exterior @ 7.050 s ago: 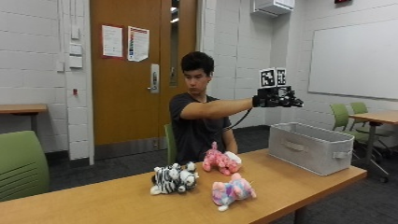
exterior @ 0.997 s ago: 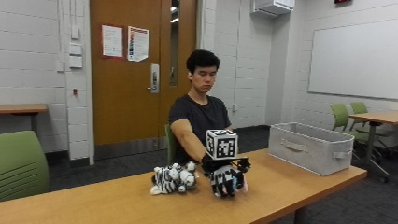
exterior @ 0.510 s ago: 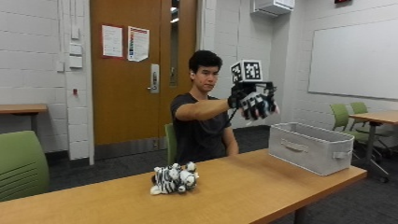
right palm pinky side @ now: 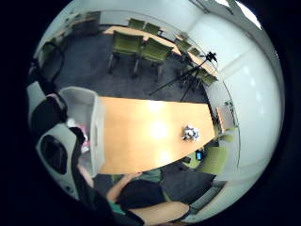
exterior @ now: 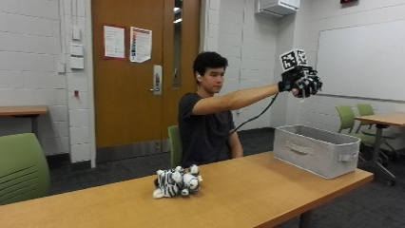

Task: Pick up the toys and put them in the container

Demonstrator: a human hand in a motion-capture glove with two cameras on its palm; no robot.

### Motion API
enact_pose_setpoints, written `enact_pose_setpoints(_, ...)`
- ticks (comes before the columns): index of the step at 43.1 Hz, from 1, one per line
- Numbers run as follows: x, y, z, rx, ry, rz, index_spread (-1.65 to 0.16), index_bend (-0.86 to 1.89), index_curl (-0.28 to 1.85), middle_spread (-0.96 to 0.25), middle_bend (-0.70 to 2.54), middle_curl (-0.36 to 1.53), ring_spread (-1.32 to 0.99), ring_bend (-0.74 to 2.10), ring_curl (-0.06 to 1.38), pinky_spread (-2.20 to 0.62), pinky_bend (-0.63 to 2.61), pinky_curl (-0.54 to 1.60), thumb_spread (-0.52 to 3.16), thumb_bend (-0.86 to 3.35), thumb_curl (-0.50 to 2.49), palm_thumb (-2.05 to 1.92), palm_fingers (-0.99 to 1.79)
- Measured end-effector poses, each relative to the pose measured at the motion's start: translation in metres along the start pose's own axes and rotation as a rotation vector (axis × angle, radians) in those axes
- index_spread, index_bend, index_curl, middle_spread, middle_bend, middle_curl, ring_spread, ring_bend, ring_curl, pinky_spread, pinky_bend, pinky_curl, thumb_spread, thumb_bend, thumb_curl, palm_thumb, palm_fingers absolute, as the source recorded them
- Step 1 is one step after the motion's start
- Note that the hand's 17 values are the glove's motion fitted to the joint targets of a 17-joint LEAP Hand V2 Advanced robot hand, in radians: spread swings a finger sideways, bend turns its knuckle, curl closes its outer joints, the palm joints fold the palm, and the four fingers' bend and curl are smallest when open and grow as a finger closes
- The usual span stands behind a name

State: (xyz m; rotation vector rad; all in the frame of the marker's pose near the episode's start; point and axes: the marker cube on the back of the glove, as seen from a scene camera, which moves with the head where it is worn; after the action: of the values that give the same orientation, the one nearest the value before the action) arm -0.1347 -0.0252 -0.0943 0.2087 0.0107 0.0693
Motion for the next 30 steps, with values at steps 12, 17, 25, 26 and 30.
enact_pose_setpoints(12, -0.021, -0.011, 0.073, -0.084, -0.203, -0.381, -0.41, 0.14, 0.29, -0.43, 0.68, 0.64, -0.41, 1.18, 0.49, -0.46, 0.94, 0.39, 0.69, 0.2, 0.84, 0.68, 1.07)
enact_pose_setpoints(17, -0.018, -0.012, 0.096, -0.08, -0.032, -0.352, -0.41, 0.14, 0.28, -0.43, 0.67, 0.65, -0.41, 1.18, 0.49, -0.46, 0.94, 0.4, 0.69, 0.19, 0.87, 0.68, 1.07)
enact_pose_setpoints(25, -0.015, -0.011, 0.107, -0.254, -0.002, -0.284, -0.36, -0.04, 0.22, -0.31, 0.33, 0.59, -0.34, 1.02, 0.47, -0.39, 1.2, 0.49, 0.9, -0.1, 0.72, 0.25, 0.26)
enact_pose_setpoints(26, -0.015, -0.01, 0.106, -0.264, -0.032, -0.279, -0.35, 0.03, 0.25, -0.3, 0.35, 0.61, -0.33, 1.08, 0.51, -0.38, 1.23, 0.51, 0.93, -0.08, 0.7, 0.24, 0.32)
enact_pose_setpoints(30, -0.001, -0.012, 0.103, -0.228, 0.021, -0.303, -0.33, 0.07, 0.21, -0.2, 0.26, 0.55, -0.22, 0.87, 0.43, -0.26, 1.33, 0.51, 0.96, -0.12, 0.6, 0.02, 0.03)
